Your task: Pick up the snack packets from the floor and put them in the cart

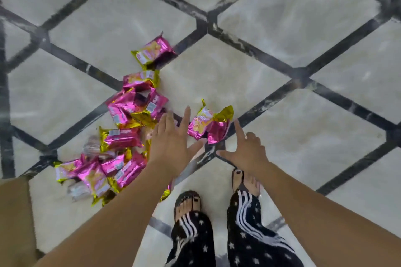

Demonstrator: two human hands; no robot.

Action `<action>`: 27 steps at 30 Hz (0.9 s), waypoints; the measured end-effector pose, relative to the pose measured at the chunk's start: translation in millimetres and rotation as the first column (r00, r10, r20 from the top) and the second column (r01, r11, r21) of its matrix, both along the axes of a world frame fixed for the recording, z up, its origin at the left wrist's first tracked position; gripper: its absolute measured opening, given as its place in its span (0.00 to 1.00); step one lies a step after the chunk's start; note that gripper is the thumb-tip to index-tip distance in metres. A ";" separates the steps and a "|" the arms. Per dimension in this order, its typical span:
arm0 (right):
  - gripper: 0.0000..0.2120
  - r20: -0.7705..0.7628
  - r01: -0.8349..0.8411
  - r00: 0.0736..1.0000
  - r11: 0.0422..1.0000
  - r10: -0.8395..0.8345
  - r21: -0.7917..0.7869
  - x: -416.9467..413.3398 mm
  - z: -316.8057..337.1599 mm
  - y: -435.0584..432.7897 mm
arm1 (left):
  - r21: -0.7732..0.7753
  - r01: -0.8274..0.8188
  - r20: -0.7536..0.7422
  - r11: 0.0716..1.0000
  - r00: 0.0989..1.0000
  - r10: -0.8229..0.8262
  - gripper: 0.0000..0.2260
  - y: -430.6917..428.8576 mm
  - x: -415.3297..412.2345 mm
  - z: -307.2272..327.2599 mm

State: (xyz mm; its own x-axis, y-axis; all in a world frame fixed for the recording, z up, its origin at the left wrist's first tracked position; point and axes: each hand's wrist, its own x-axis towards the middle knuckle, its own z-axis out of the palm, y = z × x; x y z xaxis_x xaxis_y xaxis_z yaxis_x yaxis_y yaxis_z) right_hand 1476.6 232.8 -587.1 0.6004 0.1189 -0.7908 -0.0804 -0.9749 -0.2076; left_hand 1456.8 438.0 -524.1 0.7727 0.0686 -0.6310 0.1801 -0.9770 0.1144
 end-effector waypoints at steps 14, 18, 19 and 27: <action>0.44 0.543 0.309 0.652 0.839 -0.530 0.448 -16.7 -169.6 9.4 | -0.129 0.009 0.327 0.992 0.945 0.034 0.39 -26.1 -12.9 -219.5; 0.40 0.546 0.440 0.654 0.850 -0.524 0.289 -10.5 -163.6 -17.5 | -0.021 -0.057 0.215 0.998 0.975 0.060 0.46 -47.0 0.6 -221.5; 0.39 0.529 0.436 0.677 0.858 -0.512 0.272 -8.7 -156.3 -24.0 | 0.007 -0.081 0.188 0.997 0.979 0.078 0.45 -50.5 4.8 -215.6; 0.36 0.465 0.418 0.744 0.877 -0.480 0.236 32.7 -1.4 -46.4 | -0.002 -0.144 0.258 0.990 0.956 0.140 0.38 -65.1 57.7 -59.2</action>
State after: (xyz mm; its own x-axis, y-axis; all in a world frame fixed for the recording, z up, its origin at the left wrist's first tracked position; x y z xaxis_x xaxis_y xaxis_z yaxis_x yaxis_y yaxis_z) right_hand 1509.3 186.4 -588.5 0.9085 -0.1992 -0.3672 -0.3595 -0.8206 -0.4443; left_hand 1514.4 373.0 -583.3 0.8904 0.1978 -0.4100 0.2834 -0.9457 0.1593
